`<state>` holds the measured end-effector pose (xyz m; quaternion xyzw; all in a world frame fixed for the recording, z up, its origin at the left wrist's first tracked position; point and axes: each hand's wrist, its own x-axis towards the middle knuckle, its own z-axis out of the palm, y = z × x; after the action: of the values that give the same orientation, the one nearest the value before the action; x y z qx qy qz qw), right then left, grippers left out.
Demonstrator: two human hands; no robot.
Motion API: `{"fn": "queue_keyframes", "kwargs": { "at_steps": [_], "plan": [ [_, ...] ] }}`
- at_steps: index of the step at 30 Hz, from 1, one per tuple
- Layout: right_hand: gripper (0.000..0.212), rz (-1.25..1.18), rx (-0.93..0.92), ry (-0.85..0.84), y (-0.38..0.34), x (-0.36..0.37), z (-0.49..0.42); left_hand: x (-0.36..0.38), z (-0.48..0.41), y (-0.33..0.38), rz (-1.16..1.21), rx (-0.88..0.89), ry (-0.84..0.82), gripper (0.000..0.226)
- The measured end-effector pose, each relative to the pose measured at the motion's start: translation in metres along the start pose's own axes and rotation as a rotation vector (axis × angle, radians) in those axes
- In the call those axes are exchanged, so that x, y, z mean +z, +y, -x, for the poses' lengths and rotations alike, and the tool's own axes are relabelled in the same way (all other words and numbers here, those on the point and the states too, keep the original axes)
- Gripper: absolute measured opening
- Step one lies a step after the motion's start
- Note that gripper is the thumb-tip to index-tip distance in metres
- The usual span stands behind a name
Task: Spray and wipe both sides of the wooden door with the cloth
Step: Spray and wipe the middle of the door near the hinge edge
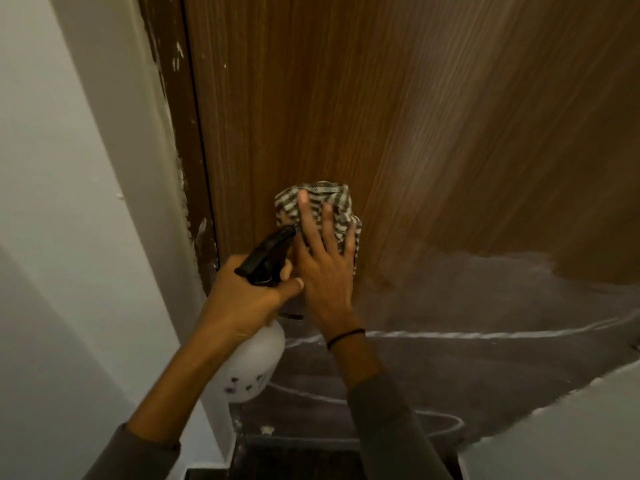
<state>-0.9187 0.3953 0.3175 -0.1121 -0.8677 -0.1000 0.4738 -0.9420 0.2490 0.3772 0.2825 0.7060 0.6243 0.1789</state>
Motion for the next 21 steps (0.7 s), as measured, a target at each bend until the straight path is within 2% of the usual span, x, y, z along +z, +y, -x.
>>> {"fn": "queue_keyframes", "kwargs": {
  "at_steps": [2,3,8,12,14,18,21],
  "plan": [
    [0.038,0.058,-0.024,0.059,0.022,0.002,0.005,0.002,-0.007,0.005,-0.024,-0.005,-0.001,0.03],
    [0.041,0.065,0.023,0.092,0.04,-0.002,0.011,0.003,-0.01,0.007,-0.016,-0.014,-0.013,0.029],
    [0.048,0.092,0.548,0.273,0.139,-0.04,0.058,0.001,-0.024,0.007,-0.001,-0.031,-0.1,0.028],
    [0.053,-0.078,0.821,0.43,0.118,-0.042,0.036,-0.003,-0.028,0.007,0.013,-0.02,-0.097,0.029],
    [0.051,-0.091,0.767,0.402,0.086,-0.03,0.024,-0.006,-0.03,0.008,0.019,-0.015,-0.094,0.027],
    [0.046,0.038,0.235,0.167,0.03,0.01,0.027,-0.006,-0.032,0.016,0.048,-0.013,-0.089,0.024],
    [0.052,0.065,0.026,0.09,0.026,0.016,0.029,0.004,-0.033,0.025,0.036,-0.006,-0.061,0.018]
  ]
}}
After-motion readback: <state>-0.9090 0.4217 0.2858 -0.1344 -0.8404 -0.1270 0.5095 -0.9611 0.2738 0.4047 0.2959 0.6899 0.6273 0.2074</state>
